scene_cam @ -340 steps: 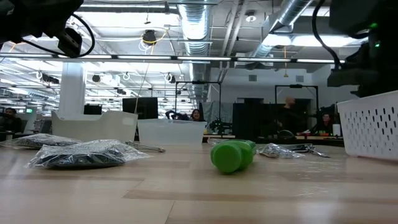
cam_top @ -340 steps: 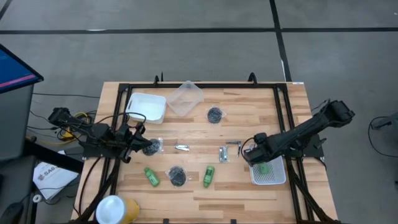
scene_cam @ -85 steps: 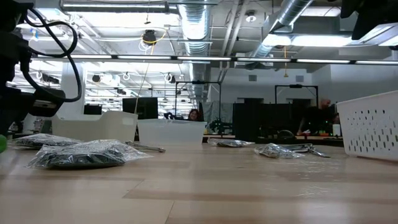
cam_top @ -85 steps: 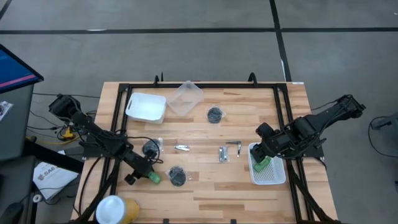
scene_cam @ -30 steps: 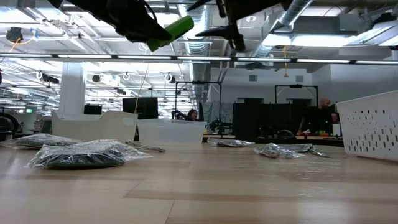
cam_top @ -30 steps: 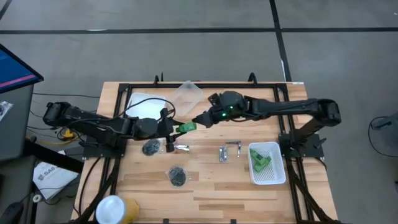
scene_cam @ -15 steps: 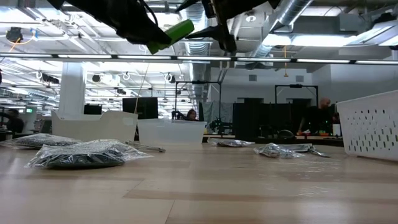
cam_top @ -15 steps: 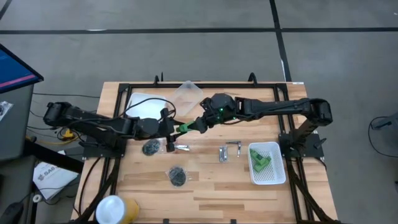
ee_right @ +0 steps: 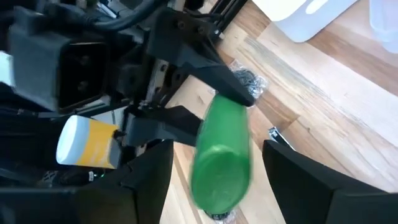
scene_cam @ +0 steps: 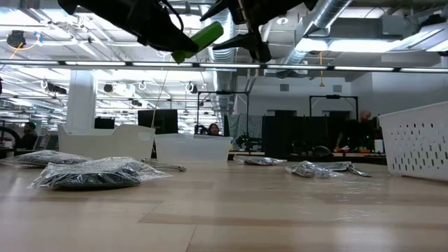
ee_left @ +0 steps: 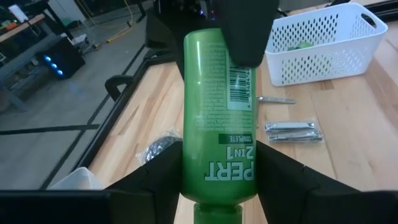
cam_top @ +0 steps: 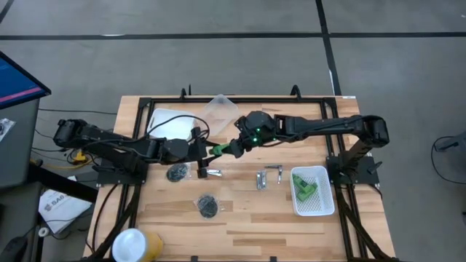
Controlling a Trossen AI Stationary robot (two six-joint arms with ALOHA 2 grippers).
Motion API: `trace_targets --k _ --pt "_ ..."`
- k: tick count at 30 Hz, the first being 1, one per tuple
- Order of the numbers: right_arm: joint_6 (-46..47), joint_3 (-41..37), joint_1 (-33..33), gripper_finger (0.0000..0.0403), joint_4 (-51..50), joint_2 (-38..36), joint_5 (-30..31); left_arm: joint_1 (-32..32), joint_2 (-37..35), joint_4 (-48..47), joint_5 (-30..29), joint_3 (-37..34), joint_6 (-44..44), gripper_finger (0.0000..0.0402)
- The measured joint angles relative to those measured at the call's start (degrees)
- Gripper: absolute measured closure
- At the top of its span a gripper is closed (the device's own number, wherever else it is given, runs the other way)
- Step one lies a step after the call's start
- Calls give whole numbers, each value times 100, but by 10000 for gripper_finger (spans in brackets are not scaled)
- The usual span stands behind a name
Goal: Pick & Place Travel size toiletries
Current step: Put the green shampoo into the bottom white bin
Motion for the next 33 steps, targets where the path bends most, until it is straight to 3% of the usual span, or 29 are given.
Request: trace_targets --k 7,21,33 --pt "-18 0 -26 183 -6 -2 -256 0 0 64 2 0 232 230" --pt "-114 0 -57 302 -65 -2 -364 37 0 151 -11 0 245 234" --pt "-189 0 -109 311 -91 -4 -428 37 0 240 39 0 239 214"
